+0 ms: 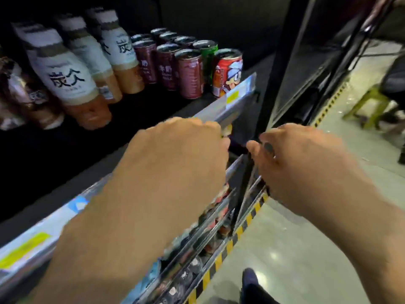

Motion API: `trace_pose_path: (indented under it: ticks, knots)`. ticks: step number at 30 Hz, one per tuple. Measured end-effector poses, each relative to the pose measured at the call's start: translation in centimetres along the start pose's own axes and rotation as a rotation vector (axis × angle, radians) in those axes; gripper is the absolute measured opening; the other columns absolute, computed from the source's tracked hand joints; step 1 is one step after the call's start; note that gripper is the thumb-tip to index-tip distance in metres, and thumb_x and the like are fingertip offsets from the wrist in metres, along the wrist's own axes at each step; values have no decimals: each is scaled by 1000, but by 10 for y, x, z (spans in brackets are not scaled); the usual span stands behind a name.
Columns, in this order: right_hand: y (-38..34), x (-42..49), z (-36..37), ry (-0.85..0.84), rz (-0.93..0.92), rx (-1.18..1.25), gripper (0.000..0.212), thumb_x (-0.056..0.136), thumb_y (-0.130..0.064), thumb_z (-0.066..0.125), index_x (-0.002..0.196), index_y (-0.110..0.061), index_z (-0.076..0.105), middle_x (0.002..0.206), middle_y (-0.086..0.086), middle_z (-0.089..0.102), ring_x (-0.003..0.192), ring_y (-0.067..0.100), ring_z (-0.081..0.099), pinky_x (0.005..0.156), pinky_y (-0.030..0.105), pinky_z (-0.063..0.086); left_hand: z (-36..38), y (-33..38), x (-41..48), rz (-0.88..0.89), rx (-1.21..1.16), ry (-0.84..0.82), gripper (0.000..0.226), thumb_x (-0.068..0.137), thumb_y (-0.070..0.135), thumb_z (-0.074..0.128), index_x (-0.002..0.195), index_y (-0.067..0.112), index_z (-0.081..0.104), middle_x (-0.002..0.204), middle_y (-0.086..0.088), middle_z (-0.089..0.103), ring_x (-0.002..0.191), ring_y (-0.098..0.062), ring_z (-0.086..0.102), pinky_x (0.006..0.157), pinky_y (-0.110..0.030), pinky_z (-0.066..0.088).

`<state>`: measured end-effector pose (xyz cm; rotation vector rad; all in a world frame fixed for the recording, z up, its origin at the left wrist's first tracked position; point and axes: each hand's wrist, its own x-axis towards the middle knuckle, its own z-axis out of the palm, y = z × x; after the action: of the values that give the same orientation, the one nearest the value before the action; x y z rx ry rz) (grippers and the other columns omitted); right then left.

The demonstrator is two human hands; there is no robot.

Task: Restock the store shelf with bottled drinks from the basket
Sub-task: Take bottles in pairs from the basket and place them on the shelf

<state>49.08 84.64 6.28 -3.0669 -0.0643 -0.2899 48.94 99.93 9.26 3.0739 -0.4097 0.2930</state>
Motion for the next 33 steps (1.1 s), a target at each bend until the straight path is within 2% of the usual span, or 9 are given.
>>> trace_pose_path:
  ticks: [3,5,7,9,11,15,23,28,33]
  knots:
    - [51,-3,10,-51,138,-34,47,95,-52,30,99,-25,68,96,3,64,91,32,63,72,36,54,36,41,27,196,-38,65,30,97,39,28,88,24,53,88,4,57,92,-27,63,64,-31,34]
    - [84,0,18,-84,214,-60,46,96,-51,29,102,-27,67,99,2,64,94,30,62,71,34,52,55,71,48,299,-63,101,17,82,31,57,68,22,53,67,0,59,63,-28,62,55,-29,25]
    - [116,7,31,-141,259,-84,46,96,-50,28,104,-26,66,102,2,63,96,30,62,73,35,52,83,105,70,375,-74,93,16,67,28,69,62,21,56,58,-1,57,52,-26,58,53,-29,21]
    - [154,18,49,-195,313,-86,45,96,-51,28,106,-25,64,107,2,63,101,30,61,78,36,50,109,145,94,462,-139,14,12,68,24,69,66,16,60,63,-4,59,57,-28,59,54,-31,23]
    - [200,31,72,-223,390,-80,46,94,-55,27,111,-28,61,114,1,62,107,29,59,83,38,47,133,188,125,500,-116,-96,11,85,23,61,89,13,65,85,-6,63,81,-29,61,61,-34,28]
    - [310,70,128,-360,555,-54,52,96,-60,25,124,-33,58,126,-2,59,118,25,53,91,37,44,189,270,211,546,-85,-267,27,102,29,37,123,17,51,122,-6,53,115,-27,48,84,-38,39]
    - [499,157,229,-578,653,-38,51,98,-58,26,126,-31,59,127,2,59,119,28,52,93,40,41,337,409,387,544,19,-649,37,103,31,35,134,15,46,133,-11,52,124,-31,46,92,-41,40]
    - [557,207,297,-678,646,38,48,98,-54,34,133,-26,54,134,3,57,125,29,48,99,44,39,430,442,448,542,89,-715,41,102,25,34,141,13,42,138,-12,49,127,-33,46,96,-41,41]
    - [597,252,371,-766,684,100,45,97,-50,41,131,-25,56,134,5,57,124,30,50,99,43,39,508,462,502,578,169,-947,37,97,17,38,132,17,48,139,-13,44,129,-32,41,101,-43,36]
